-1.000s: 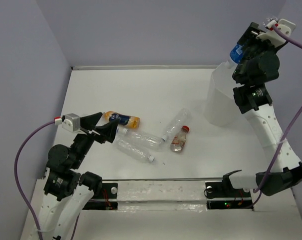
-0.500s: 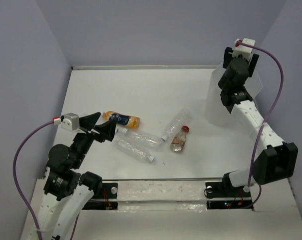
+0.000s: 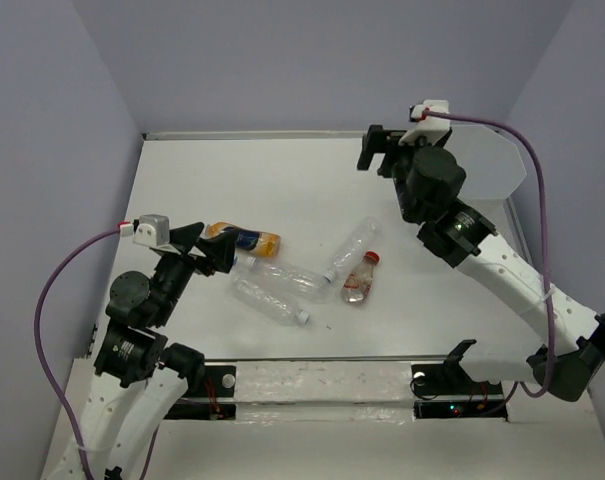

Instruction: Put the plastic bottles in the bin

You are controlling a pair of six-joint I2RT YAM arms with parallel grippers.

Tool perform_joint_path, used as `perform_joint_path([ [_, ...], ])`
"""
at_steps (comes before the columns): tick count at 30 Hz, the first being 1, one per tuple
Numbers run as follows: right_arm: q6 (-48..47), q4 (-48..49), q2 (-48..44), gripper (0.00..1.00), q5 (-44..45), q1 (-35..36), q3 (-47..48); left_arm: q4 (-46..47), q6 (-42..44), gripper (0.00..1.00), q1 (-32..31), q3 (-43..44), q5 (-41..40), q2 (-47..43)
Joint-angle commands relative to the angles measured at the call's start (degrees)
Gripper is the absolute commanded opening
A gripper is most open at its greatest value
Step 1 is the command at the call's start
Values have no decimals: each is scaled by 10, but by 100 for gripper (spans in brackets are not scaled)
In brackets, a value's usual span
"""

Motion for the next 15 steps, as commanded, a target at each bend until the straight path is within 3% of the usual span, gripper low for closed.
perform_joint_path([
  [1, 200, -108, 5, 97, -2, 47, -115, 17, -2, 99, 4, 18, 5, 3],
  [8, 379, -102, 27, 96, 22, 62, -225, 22, -4, 99, 3, 16, 15, 4],
  [15, 423, -97, 125, 98, 50, 41, -216, 20, -6, 99, 4, 14, 26, 5],
])
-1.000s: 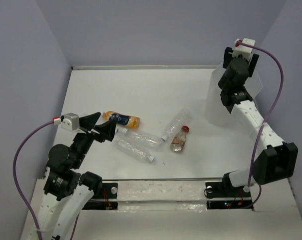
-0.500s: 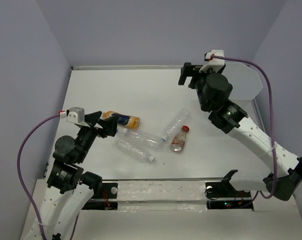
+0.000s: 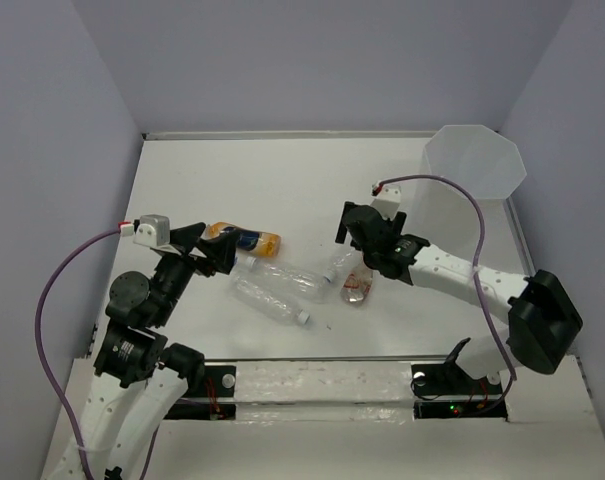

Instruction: Put the plastic bottles in the bin

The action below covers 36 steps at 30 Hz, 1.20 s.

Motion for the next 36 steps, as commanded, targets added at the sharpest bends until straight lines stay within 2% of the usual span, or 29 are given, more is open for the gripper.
perform_joint_path([
  [1, 62, 26, 47, 98, 19, -26, 31, 20, -2, 99, 3, 15, 17, 4],
  [8, 87, 29, 105, 100, -15, -78, 38, 19, -2, 99, 2, 14, 20, 4],
  [13, 79, 45, 152, 100, -47, -88, 65, 20, -2, 99, 3, 15, 24, 5],
  [19, 100, 46, 227, 95, -56, -100, 105, 19, -1, 99, 2, 16, 24, 5],
  [25, 99, 47, 259, 91, -59, -114, 129, 18, -2, 99, 2, 16, 25, 7],
  [26, 94, 47, 262, 89, -58, -114, 130, 18, -1, 99, 2, 16, 24, 7],
  [27, 93, 47, 265, 81, -56, -119, 131, 18, -1, 99, 2, 16, 23, 7],
  [29, 81, 54, 266, 76, -55, -119, 134, 18, -1, 99, 2, 16, 23, 7],
  [31, 74, 61, 268, 67, -59, -119, 137, 18, -1, 99, 2, 17, 23, 7],
  [36, 79, 64, 271, 59, -62, -119, 152, 17, -1, 99, 2, 16, 20, 7],
])
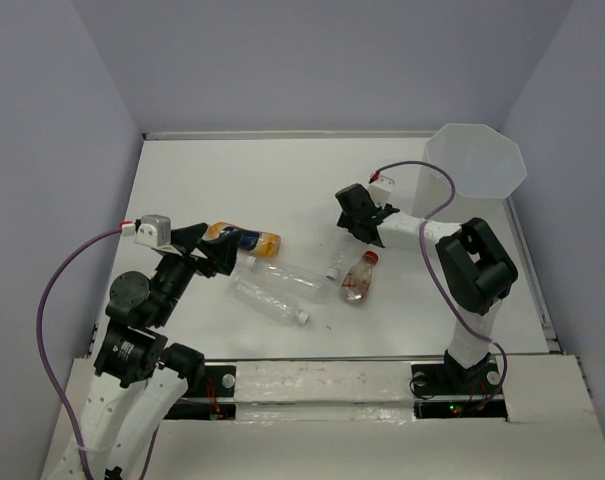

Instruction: Put the plastic bottles in the bin

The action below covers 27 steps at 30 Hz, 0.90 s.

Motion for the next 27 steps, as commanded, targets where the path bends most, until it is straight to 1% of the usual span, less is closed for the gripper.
perform_joint_path([
  [1, 10, 31, 2, 58, 7, -3, 39, 18, 0, 99, 2, 17, 8, 9],
  [3, 2, 35, -17, 56, 19, -3, 49, 19, 0, 99, 2, 17, 8, 14],
  [6, -55, 55, -56, 55, 42, -3, 77, 21, 2, 99, 2, 18, 9, 19],
  [7, -78, 79, -70, 55, 51, -3, 86, 20, 4, 99, 2, 18, 8, 21],
  [8, -140, 96, -84, 55, 55, -3, 88, 18, 4, 99, 2, 18, 0, 19],
  [10, -201, 158, -127, 54, 59, -3, 89, 17, 4, 99, 3, 19, -5, 16],
  [11, -255, 170, -142, 54, 51, -3, 96, 17, 4, 99, 3, 19, -4, 15],
  [12, -276, 174, -171, 54, 42, -3, 104, 18, 2, 99, 4, 18, -2, 16],
  [16, -352, 174, -232, 53, 23, -3, 161, 20, 2, 99, 8, 18, 1, 19],
  [17, -373, 172, -255, 53, 44, -3, 177, 19, 2, 99, 9, 19, 1, 19],
  [18, -428, 173, -262, 53, 62, -3, 220, 18, 3, 99, 9, 18, 2, 19],
  [19, -456, 176, -268, 53, 85, -3, 245, 17, 4, 99, 10, 19, 1, 18],
  [20, -523, 181, -269, 53, 115, -20, 269, 17, 4, 99, 12, 19, 1, 18],
  [21, -554, 187, -267, 53, 125, -30, 310, 17, 4, 99, 12, 20, 1, 17],
  [22, -581, 196, -265, 53, 137, -43, 327, 17, 4, 99, 12, 19, 2, 16],
  [23, -639, 234, -254, 53, 154, -58, 337, 18, 3, 99, 13, 20, 5, 15],
  [24, -667, 262, -248, 53, 161, -99, 345, 18, 2, 99, 12, 18, 6, 13],
  [25, -692, 323, -241, 53, 169, -119, 346, 18, 3, 99, 12, 19, 7, 12],
  [26, -748, 357, -224, 53, 194, -140, 348, 17, 3, 99, 13, 18, 8, 11],
  [27, -776, 389, -213, 53, 206, -181, 350, 17, 3, 99, 13, 18, 8, 11],
])
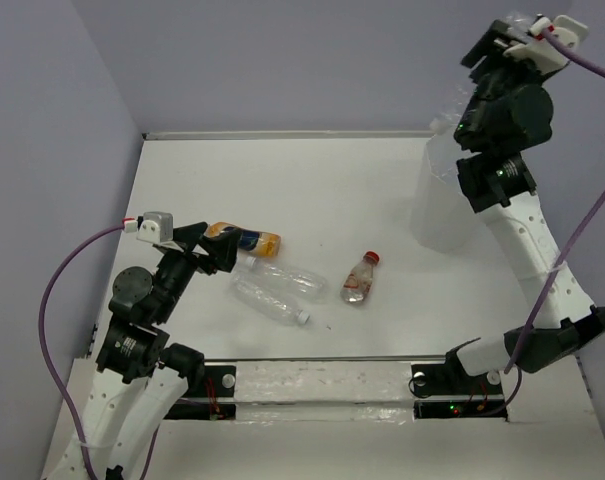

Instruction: Put the plastic bottles in the bin

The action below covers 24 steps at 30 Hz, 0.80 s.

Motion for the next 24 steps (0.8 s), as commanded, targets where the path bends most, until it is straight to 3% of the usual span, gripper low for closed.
perform_joint_path([
  [1, -225, 171, 57, 53, 101, -115, 10, 17, 2, 99, 3, 19, 10, -4],
  [4, -261, 234, 84, 53, 101, -176, 16, 16, 2, 99, 3, 17, 19, 1],
  [7, -262, 242, 84, 53, 81, -181, -10, 15, 2, 99, 3, 17, 23, -2],
  [17, -73, 154, -20, 55, 44, -181, -236, 17, 2, 99, -1, 19, 23, 0],
  [20, -25, 123, -46, 59, 23, -175, -280, 17, 2, 99, 0, 18, 21, 0],
  [24, -20, 79, -69, 81, 25, -153, -297, 16, 2, 99, 0, 19, 21, 3],
])
